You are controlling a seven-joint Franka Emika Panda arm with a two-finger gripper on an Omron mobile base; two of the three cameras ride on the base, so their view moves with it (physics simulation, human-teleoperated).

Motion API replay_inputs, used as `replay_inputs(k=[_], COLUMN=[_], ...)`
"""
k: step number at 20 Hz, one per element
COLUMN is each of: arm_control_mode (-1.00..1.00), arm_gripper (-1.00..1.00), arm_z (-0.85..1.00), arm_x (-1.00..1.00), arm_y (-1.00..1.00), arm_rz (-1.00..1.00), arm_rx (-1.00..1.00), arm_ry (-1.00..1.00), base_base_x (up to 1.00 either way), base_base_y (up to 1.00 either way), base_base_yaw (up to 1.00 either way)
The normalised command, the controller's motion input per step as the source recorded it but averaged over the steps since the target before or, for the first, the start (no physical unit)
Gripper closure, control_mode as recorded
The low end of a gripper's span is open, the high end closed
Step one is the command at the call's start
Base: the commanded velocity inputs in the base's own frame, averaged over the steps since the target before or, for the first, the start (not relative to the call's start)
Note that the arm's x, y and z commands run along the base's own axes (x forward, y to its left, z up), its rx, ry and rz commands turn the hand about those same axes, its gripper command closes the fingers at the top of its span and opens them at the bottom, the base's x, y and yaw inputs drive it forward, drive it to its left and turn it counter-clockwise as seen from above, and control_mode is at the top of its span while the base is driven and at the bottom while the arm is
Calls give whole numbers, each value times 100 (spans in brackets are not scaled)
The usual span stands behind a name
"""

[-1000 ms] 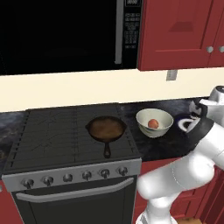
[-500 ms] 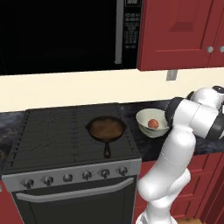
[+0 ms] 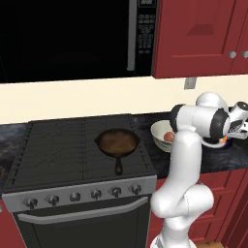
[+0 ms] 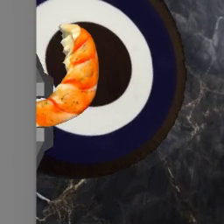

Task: Place the shrimp on the plate and place the onion on the same plate.

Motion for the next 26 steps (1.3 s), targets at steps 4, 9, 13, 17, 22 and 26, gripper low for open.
replay_inputs(k=[4, 9, 13, 17, 22, 26], arm_control_mode=[-100, -100, -100, -100, -100, -100], arm_gripper=[-100, -100, -100, -100, -100, -100], arm_z=[-11, 0, 0, 14, 50, 44], arm_x=[3, 12, 11, -1, -31, -23], arm_y=[-3, 0, 2, 16, 37, 79], arm_rz=[3, 0, 0, 0, -1, 4], arm_rx=[1, 0, 0, -3, 0, -10], arm_ry=[2, 0, 1, -2, -11, -11], base_base_x=[0, 0, 0, 0, 0, 0], base_base_y=[0, 0, 0, 0, 0, 0], base_base_yaw=[0, 0, 0, 0, 0, 0])
